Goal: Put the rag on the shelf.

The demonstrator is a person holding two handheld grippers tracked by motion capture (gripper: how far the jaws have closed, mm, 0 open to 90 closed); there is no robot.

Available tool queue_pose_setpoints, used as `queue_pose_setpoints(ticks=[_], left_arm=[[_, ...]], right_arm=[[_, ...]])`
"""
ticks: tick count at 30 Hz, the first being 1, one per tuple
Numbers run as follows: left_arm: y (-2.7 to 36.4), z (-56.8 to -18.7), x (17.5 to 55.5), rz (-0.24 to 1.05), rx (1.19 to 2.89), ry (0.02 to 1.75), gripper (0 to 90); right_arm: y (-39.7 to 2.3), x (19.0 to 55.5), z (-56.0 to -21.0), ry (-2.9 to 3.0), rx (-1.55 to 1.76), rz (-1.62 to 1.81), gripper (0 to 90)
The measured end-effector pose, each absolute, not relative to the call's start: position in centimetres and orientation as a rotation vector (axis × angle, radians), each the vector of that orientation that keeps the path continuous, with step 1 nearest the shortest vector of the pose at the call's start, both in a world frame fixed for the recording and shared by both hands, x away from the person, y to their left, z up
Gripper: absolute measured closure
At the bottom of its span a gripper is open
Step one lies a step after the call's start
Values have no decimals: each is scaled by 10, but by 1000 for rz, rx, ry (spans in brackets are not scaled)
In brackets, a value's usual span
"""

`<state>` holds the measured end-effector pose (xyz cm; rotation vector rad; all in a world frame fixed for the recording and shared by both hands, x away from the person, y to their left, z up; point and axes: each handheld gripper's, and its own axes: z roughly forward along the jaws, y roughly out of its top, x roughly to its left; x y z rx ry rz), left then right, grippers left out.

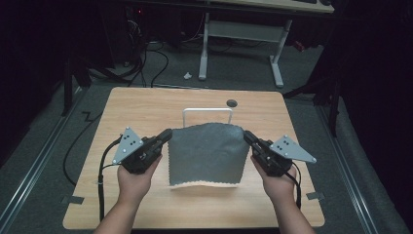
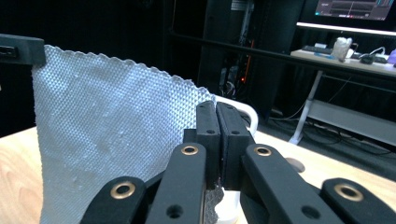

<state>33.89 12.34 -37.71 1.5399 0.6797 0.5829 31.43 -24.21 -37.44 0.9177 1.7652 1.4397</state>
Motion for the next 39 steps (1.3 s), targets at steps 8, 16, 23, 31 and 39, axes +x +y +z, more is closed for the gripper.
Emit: queue_pose_setpoints(ticks=[8, 16, 23, 31, 39], left_arm=[[122, -362, 357, 624, 1539, 672, 897], [120, -349, 379, 685, 1531, 673, 897], [121, -335, 398, 716, 1530, 675, 897], [119, -323, 425, 734, 1553, 715, 897], [110, -309, 449, 771, 1586, 727, 897]], right_arm=[[-245, 330, -356, 1727, 921, 1445, 896], [-241, 349, -340, 1700, 909, 1424, 896], [-237, 370, -330, 1712, 907, 1389, 896], [-230, 390, -316, 1710, 903, 1365, 896], [-232, 420, -299, 1689, 946, 1349, 895]])
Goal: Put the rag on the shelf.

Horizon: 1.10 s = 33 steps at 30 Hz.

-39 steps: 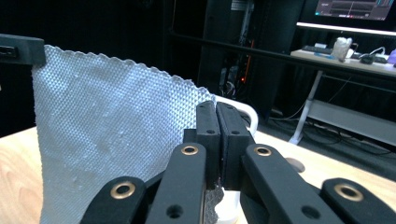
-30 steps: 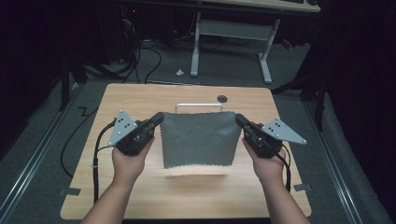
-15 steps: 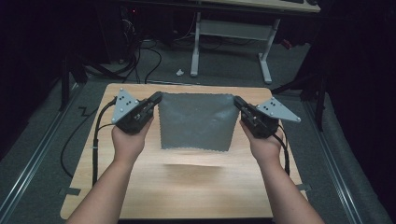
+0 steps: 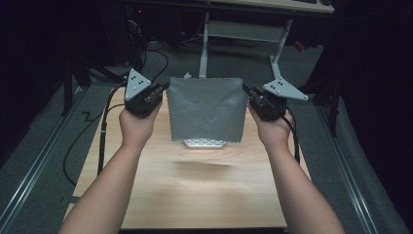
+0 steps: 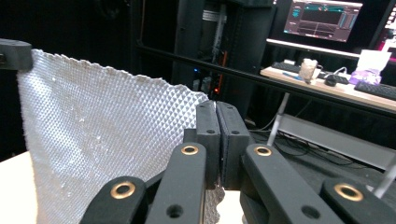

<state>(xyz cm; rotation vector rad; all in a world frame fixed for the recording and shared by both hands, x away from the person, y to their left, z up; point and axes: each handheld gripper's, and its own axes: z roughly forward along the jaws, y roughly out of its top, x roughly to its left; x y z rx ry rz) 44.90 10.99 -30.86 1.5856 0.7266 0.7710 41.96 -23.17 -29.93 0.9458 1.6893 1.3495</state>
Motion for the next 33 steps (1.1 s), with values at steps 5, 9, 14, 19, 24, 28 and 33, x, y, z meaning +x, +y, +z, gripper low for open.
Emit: queue_pose_setpoints(ticks=[5, 9, 14, 19, 24, 28, 33], left_arm=[[102, -303, 468, 793, 1598, 747, 896], [98, -312, 486, 777, 1607, 797, 896], [97, -324, 500, 719, 1606, 831, 896], [92, -335, 507, 723, 1648, 846, 897], [90, -350, 516, 715, 1720, 872, 897], [90, -365, 518, 666, 1755, 884, 898], [89, -384, 518, 614, 1788, 889, 898]], right_arm=[[-238, 441, -293, 1671, 993, 1380, 896], [-241, 455, -297, 1679, 1022, 1396, 896], [-246, 470, -305, 1724, 1026, 1383, 896], [-248, 482, -315, 1760, 1062, 1345, 895], [-244, 490, -337, 1810, 1112, 1266, 894], [-243, 494, -353, 1848, 1122, 1215, 895], [-247, 497, -370, 1872, 1148, 1209, 893]])
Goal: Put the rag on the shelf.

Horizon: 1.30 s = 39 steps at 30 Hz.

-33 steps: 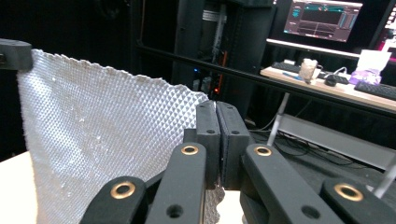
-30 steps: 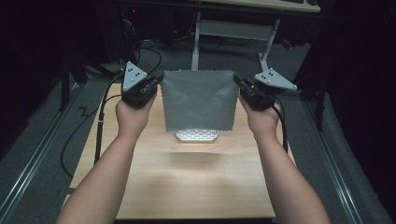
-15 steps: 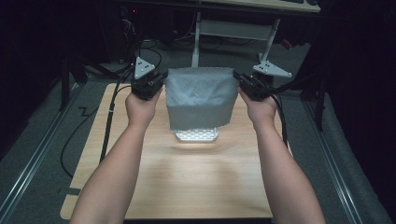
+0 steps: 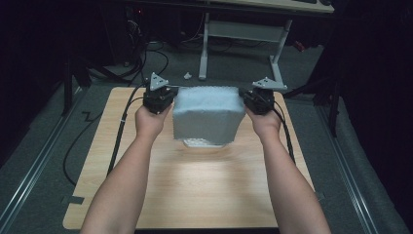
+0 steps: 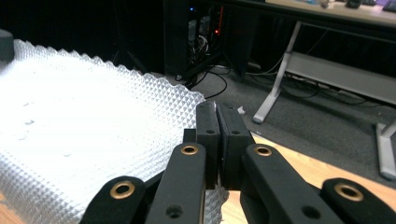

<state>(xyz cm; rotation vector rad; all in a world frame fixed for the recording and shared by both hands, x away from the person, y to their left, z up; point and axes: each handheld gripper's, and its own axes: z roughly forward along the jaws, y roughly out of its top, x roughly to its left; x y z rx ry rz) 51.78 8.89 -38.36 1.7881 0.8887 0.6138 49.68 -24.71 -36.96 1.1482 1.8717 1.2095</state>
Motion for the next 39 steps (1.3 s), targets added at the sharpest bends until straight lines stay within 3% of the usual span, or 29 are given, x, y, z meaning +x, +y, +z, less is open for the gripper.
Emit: queue_pose_setpoints(ticks=[9, 39], left_arm=[[90, -401, 511, 584, 1807, 895, 897], [98, -447, 490, 473, 1846, 895, 895]], right_arm=[[-249, 498, -395, 1892, 1183, 1219, 893], [-255, 482, -433, 1960, 1212, 1293, 886]])
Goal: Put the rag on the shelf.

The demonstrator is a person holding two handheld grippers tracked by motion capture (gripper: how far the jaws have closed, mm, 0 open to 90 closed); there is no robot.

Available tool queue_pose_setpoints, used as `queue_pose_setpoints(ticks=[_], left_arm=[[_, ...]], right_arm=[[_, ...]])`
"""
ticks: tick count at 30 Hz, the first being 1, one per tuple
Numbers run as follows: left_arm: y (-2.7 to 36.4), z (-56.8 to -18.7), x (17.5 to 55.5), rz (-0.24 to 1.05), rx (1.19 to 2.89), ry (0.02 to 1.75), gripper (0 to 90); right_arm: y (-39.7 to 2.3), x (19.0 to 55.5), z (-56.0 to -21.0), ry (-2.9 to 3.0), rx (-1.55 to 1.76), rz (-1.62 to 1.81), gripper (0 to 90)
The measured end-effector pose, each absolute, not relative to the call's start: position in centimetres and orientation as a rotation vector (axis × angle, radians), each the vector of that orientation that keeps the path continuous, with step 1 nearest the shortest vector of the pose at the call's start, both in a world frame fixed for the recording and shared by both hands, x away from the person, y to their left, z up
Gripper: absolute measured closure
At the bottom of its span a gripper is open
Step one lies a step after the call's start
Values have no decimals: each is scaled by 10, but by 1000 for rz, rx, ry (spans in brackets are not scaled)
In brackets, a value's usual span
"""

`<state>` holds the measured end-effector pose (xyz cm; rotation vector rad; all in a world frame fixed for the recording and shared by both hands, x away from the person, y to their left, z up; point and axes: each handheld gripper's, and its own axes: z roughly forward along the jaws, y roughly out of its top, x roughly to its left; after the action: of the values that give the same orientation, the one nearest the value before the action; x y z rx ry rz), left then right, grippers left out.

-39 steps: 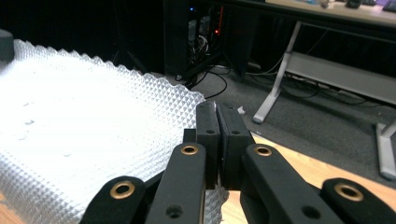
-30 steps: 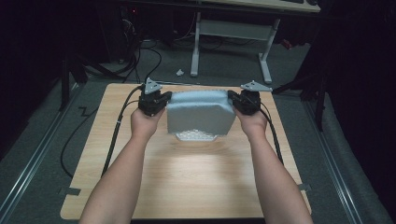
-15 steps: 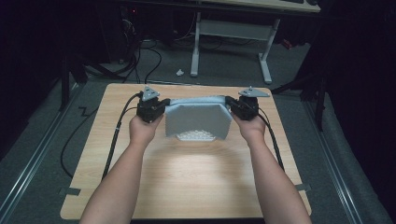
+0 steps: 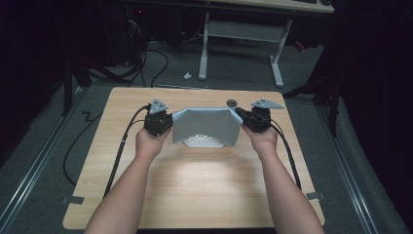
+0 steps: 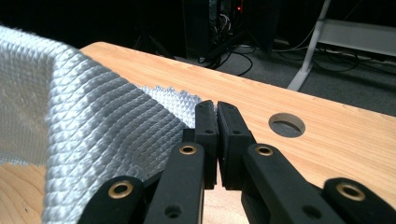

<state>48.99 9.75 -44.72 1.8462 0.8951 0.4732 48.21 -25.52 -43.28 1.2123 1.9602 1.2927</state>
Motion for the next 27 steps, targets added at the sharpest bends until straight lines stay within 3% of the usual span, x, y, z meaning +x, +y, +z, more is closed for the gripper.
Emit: queue_pose_setpoints(ticks=[27], left_arm=[[98, -474, 485, 405, 1875, 937, 890]], right_arm=[[-243, 478, -462, 1978, 1255, 1219, 887]])
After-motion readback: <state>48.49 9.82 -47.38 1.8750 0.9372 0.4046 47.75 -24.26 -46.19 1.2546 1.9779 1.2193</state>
